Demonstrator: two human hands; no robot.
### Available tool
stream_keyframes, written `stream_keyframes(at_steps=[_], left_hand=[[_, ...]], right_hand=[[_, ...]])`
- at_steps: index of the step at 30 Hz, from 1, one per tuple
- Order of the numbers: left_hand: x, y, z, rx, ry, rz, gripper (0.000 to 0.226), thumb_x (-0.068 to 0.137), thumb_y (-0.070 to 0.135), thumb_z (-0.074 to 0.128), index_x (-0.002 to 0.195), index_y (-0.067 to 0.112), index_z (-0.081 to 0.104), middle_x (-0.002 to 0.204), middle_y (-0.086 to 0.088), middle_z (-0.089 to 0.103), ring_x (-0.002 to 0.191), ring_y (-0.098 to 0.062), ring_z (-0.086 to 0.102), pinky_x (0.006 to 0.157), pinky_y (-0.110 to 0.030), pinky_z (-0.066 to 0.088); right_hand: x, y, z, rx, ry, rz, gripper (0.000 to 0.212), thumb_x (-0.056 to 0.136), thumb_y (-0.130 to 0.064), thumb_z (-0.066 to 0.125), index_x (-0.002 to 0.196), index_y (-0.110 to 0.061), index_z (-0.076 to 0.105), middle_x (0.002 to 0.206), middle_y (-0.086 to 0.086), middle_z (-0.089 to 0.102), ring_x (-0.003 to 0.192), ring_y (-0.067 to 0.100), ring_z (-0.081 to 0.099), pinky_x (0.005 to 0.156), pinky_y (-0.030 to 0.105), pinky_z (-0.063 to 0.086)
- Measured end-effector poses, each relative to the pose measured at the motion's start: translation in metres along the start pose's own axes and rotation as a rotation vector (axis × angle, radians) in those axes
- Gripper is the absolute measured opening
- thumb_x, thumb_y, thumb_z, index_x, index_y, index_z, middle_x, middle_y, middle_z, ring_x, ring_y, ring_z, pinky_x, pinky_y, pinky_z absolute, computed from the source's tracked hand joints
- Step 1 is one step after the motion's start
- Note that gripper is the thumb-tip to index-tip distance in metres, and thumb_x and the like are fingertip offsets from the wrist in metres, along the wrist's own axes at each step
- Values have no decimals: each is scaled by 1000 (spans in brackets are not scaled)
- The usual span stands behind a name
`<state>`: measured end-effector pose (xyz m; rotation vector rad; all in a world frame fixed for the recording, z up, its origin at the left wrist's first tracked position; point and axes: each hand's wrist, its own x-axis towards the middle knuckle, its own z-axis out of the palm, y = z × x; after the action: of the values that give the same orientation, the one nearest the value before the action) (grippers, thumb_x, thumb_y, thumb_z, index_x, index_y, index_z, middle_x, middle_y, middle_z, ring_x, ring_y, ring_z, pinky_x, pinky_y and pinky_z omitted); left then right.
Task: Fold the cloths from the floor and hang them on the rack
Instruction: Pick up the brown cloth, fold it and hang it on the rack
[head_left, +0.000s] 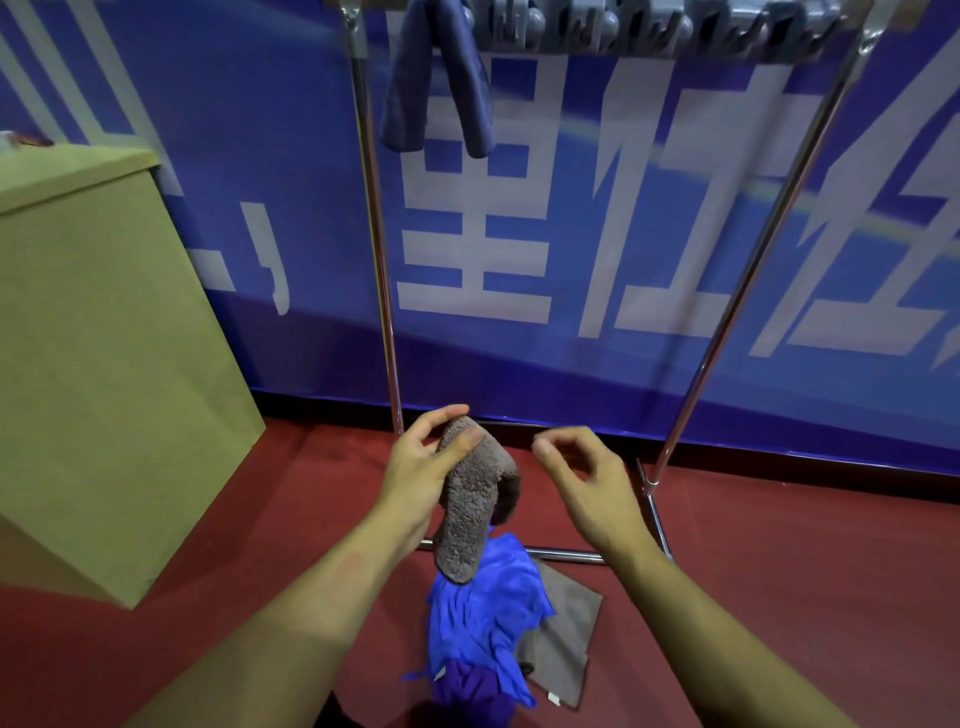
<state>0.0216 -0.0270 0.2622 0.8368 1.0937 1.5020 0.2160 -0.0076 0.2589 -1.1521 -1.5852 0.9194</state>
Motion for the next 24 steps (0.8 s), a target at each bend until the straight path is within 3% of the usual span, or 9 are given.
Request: stream_keyframes(at_steps=[1, 3, 5, 8, 11, 16, 20, 24], left_hand=[[0, 1, 0, -20, 1, -8, 41, 74, 19, 78, 113, 16, 67, 83, -4, 74, 77, -18, 68, 77, -33, 55], [-1, 3, 1, -65, -3, -31, 43, 74, 22, 77, 114, 14, 67, 82, -2, 74, 75, -17, 68, 72, -31, 57], [-3, 6, 2, -119, -15, -74, 45, 76, 22, 74, 118, 11, 65, 80, -2, 74, 70, -16, 68, 62, -29, 57], [-4, 8, 2, -165, -15, -138, 47, 80, 22, 71, 124, 9, 63, 82, -7, 71, 64, -14, 67, 56, -25, 56], [-2, 7, -2, -199, -23, -185, 45, 86, 22, 68, 129, 10, 61, 91, -11, 70, 69, -15, 68, 61, -24, 57], [-3, 8, -3, -210, -100, -227, 38, 92, 16, 62, 130, 16, 61, 103, -9, 72, 79, -13, 72, 65, -22, 58], [-4, 2, 0, -156, -67, -167, 40, 92, 8, 64, 131, 13, 60, 116, -19, 71, 96, -22, 71, 82, -33, 60], [-1, -8, 5, -117, -7, -105, 42, 91, 7, 66, 132, 11, 58, 117, -16, 72, 101, -22, 70, 86, -33, 58]], right_hand=[[-1, -2, 1, 31, -70, -69, 14, 92, -31, 72, 102, -21, 72, 106, -9, 74, 106, 6, 67, 99, 32, 49], [-5, -6, 7, 60, -223, -122, 29, 89, -25, 76, 116, -21, 69, 120, -10, 70, 118, 9, 63, 105, 31, 46], [-9, -8, 15, 66, -290, -134, 34, 87, -23, 78, 119, -19, 67, 120, -8, 71, 116, 11, 65, 103, 30, 49], [-9, -8, 21, 53, -207, -126, 19, 89, -21, 76, 107, -18, 73, 106, -9, 76, 103, 10, 71, 95, 34, 55], [-7, -6, 21, 14, -134, -79, 4, 92, -21, 72, 93, -18, 75, 93, -11, 77, 91, 7, 72, 87, 39, 57], [-7, -12, 27, 122, -57, 48, 11, 97, -21, 65, 89, -15, 67, 83, -9, 73, 77, 4, 65, 73, 32, 56], [-9, -18, 30, 370, -67, 226, 20, 100, -26, 60, 96, -8, 64, 86, 6, 72, 81, 18, 69, 65, 44, 59], [-11, -22, 32, 447, -114, 297, 21, 93, -21, 70, 106, -6, 65, 86, 3, 72, 80, 12, 69, 63, 32, 58]])
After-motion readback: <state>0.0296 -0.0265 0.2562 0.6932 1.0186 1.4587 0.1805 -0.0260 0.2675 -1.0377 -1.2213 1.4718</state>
